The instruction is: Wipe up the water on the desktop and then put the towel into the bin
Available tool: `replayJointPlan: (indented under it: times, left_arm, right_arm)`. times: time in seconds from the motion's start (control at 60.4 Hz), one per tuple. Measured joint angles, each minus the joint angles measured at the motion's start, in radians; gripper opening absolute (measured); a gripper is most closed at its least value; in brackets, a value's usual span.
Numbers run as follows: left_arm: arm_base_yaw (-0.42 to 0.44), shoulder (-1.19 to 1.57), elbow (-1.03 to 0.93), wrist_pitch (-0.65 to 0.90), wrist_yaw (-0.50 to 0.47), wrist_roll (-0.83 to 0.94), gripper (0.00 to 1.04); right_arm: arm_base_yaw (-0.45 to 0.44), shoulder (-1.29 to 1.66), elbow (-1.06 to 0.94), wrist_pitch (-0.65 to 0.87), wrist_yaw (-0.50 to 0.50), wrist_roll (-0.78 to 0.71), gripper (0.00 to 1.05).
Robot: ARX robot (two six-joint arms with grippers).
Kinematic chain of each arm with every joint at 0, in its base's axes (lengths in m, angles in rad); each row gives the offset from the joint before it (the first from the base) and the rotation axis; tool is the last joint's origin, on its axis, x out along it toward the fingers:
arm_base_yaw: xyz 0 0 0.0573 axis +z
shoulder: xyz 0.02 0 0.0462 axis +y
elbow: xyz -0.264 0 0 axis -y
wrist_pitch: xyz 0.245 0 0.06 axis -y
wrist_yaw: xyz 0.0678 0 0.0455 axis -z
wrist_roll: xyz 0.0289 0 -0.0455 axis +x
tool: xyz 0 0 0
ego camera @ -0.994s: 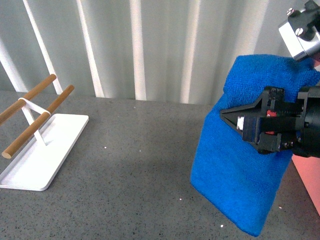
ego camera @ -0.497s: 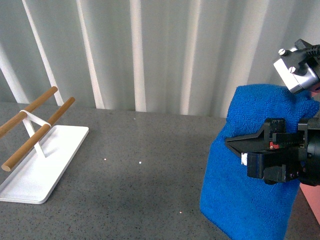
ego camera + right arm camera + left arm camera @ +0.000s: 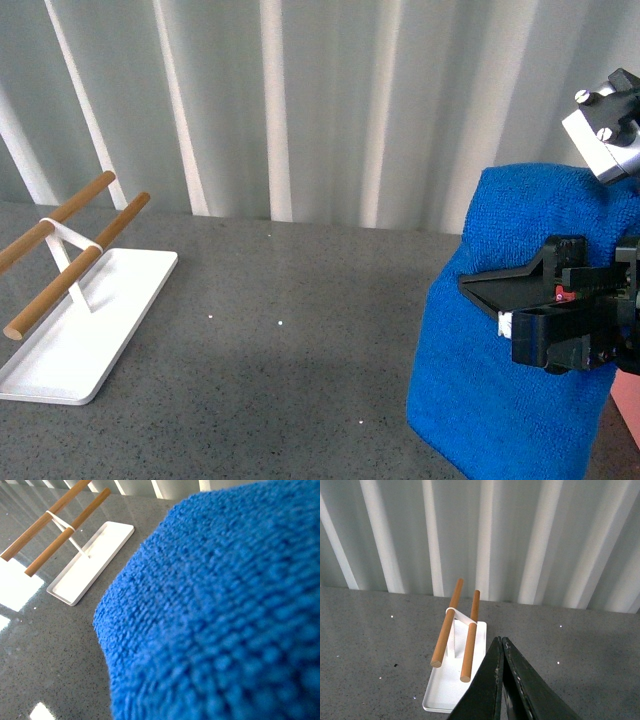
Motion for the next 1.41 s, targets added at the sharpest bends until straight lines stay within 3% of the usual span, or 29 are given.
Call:
replayJointPlan:
  times: [0.348, 0.994, 1.11, 1.358, 1.408]
  left_arm:
    - [0.000, -0.229, 0.000, -0.216, 0.000, 0.000, 0.04]
    - [0.000, -0.428, -0.001, -0.413, 0.000, 0.000, 0.04]
    - [0.000, -0.557, 0.000, -0.576, 0.000, 0.000, 0.04]
    - [0.000, -0.597, 0.000, -0.589, 0.000, 0.000, 0.04]
    - [0.000, -0.597, 0.000, -0.589, 0.000, 0.000, 0.11]
  right_arm:
    - [0.007, -0.003, 0.007, -0.036, 0.020, -0.013, 0.07]
    - [0.055, 0.010, 0.049, -0.066, 0.055, -0.002, 0.07]
    - [0.055, 0.028, 0.056, -0.066, 0.054, -0.003, 0.07]
    - [0.029, 0.191, 0.113, -0.044, 0.048, -0.036, 0.07]
    - [0.022, 0.230, 0.131, -0.044, 0.050, -0.053, 0.07]
